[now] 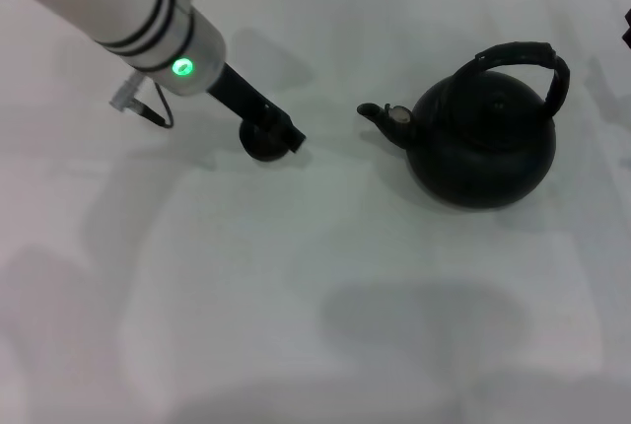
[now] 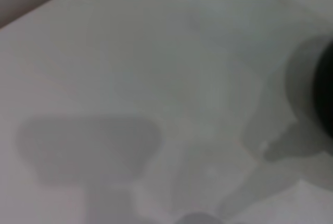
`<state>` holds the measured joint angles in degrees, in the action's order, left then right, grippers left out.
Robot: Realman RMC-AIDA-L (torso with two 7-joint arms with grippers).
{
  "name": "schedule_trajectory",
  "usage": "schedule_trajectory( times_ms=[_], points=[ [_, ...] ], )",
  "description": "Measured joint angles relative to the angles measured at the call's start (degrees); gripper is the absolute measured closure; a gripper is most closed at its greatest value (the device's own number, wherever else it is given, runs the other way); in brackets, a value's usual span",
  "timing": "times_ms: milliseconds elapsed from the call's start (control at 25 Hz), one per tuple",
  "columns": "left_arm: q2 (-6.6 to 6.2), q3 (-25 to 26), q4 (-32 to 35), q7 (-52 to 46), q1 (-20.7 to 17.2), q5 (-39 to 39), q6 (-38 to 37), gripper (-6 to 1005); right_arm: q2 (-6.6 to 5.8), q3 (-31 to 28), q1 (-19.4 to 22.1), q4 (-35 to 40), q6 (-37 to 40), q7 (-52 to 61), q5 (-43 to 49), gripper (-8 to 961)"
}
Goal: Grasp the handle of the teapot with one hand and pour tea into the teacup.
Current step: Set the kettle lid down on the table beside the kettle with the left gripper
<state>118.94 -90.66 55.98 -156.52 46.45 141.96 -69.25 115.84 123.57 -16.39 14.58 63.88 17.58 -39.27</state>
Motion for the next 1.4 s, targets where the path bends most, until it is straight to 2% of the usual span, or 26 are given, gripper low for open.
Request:
schedule_trajectory(
  times_ms=[240, 680, 1400],
  points=[
    [0.23, -5.7, -0.4, -0.3, 1.2, -2.4, 1.4, 297, 0.0, 0.0, 0.0, -0.1, -0.3, 0.0, -0.3, 80],
    [0.33, -10.8, -0.6, 0.0, 0.9, -6.1, 2.8, 297, 0.0, 0.0, 0.0, -0.1, -1.3, 0.0, -0.3, 80],
    [0.17, -11.9, -2.8, -0.5, 1.4, -5.4, 2.2, 297, 0.0, 0.0, 0.0, -0.3, -1.5, 0.0, -0.3, 80]
  ],
)
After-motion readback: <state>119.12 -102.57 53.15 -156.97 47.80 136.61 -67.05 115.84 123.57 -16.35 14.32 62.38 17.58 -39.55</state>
